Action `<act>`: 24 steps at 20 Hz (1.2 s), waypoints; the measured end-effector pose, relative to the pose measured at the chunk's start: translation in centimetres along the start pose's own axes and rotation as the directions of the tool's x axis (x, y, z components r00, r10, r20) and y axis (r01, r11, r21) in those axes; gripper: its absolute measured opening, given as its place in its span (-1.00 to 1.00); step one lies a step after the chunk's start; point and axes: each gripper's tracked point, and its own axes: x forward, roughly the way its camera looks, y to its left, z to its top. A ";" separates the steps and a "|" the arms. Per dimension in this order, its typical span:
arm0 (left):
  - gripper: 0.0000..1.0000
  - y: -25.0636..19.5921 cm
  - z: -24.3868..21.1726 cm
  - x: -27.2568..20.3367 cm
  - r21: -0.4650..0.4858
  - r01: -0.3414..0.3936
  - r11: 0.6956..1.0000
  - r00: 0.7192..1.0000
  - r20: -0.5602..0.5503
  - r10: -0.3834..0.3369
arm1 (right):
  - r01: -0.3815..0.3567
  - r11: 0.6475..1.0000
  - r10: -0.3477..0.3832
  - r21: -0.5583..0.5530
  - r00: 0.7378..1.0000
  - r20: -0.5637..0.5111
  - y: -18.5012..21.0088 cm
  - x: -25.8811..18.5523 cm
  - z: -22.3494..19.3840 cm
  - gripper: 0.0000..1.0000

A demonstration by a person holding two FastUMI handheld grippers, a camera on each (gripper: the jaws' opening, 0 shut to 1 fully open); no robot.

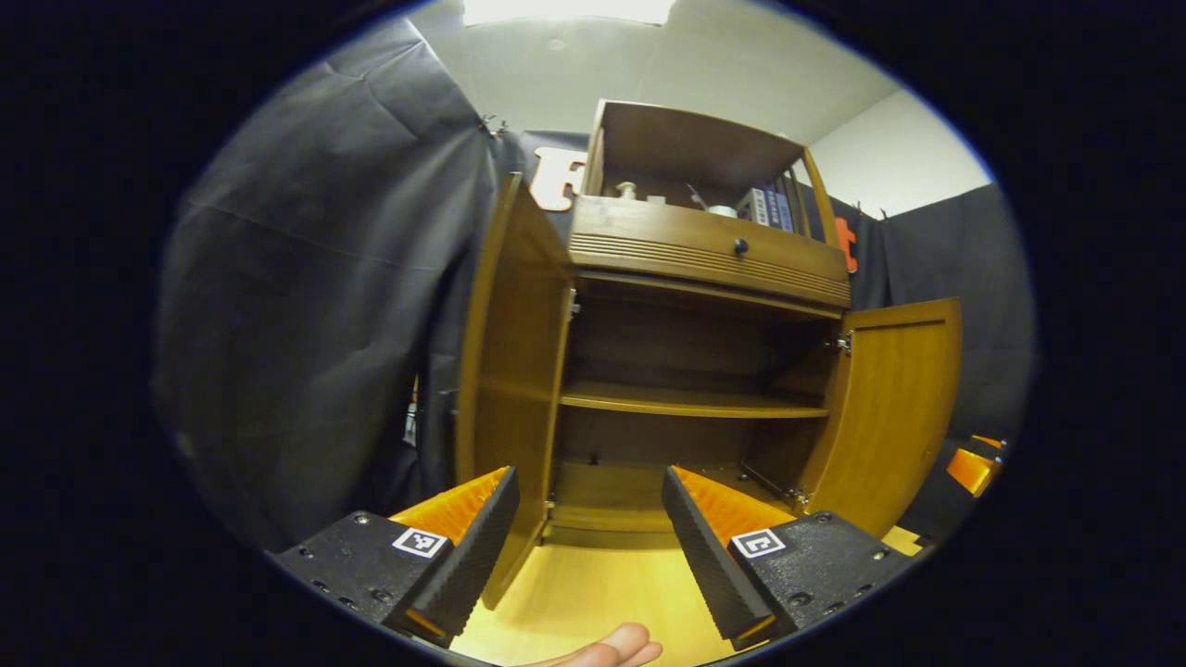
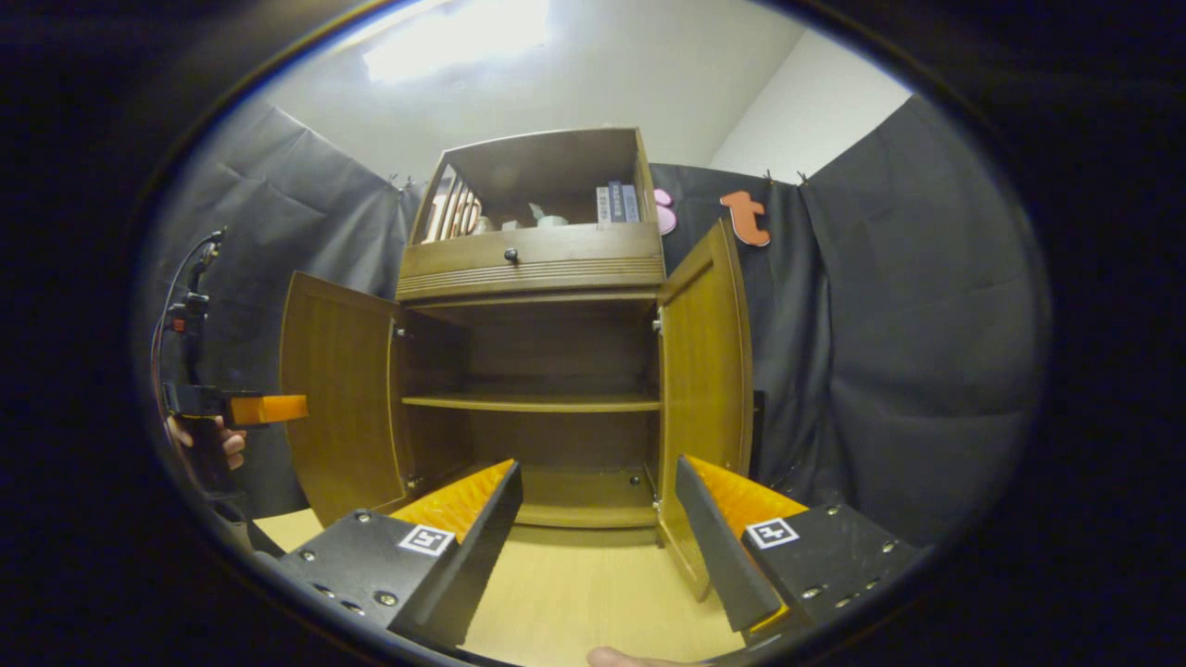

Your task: Open the right door of the double-door shoe cabinet with the right hand, and open the left door with the left hand.

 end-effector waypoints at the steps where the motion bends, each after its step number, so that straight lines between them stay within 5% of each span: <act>1: 0.84 -1.0 0.4 0.1 0.016 0.002 1.000 1.000 0.011 -0.002 | -0.010 1.000 0.010 -0.006 1.000 0.014 0.1 -0.2 0.6 0.97; 12: 0.86 -11.1 1.3 0.6 0.058 0.072 0.996 0.996 0.041 -0.074 | -0.024 1.000 0.025 -0.018 0.997 0.066 -0.3 -0.9 3.1 0.97; 24: 0.84 -16.4 -4.1 1.8 0.072 0.092 0.993 0.996 -0.008 -0.092 | 0.005 0.999 -0.006 0.047 1.000 0.005 -0.9 0.3 -1.7 0.97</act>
